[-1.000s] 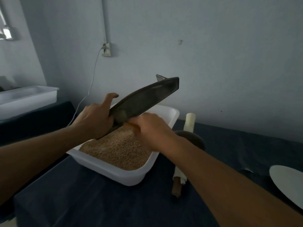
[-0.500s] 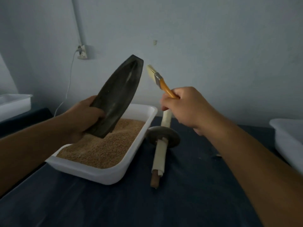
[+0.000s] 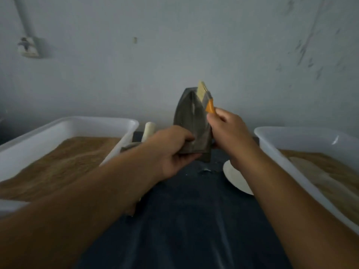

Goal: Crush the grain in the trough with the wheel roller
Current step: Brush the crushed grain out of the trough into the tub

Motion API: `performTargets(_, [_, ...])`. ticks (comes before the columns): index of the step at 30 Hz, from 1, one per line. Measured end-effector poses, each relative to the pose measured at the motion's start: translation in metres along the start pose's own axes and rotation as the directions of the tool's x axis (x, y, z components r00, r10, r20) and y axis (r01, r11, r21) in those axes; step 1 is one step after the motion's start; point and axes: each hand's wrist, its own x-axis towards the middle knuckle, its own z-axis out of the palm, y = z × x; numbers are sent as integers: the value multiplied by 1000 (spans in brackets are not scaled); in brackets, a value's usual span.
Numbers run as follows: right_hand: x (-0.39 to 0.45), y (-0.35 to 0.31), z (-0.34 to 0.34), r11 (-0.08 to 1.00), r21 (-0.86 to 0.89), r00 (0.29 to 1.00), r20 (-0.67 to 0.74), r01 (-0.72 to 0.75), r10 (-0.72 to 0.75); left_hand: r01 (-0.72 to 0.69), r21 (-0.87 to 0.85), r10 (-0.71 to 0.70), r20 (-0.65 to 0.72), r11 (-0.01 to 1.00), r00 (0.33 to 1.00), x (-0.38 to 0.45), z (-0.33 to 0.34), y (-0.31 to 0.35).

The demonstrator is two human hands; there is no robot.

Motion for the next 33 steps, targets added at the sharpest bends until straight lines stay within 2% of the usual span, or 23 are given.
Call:
performTargets(4, [-6,45,-6,997,-59,997,-59,-59,55,56,-30,-56,12,998,998,17,15,-36])
performTargets(10, [-16,87,18,985,-56,985,63,-160,164,97,-81,-102,-62,992,993,34,4,-79])
performTargets(14, [-22,99,33,979,-78,974,109,-189,197,108,-59,-113,-99,992,989,41,-7,-94])
performTargets(22, [-24,105,42,980,6,975,109,-197,195,91,-1,-91,-103,996,991,55,-17,-97])
performTargets(25, [-27,109,34,983,-96,978,119,-158,169,99,5,-98,-112,995,989,56,-19,-102])
performTargets(28, [-29,112,11,968,-240,996,26,-78,87,109,-5,-109,-92,994,990,56,-22,-103])
performTargets(30, [-29,115,-9,950,-304,997,-39,-75,67,128,4,-127,-71,992,989,55,-24,-102])
performTargets(33, [-37,126,-41,858,-502,995,-61,-104,85,153,40,-152,-28,987,988,52,-27,-99])
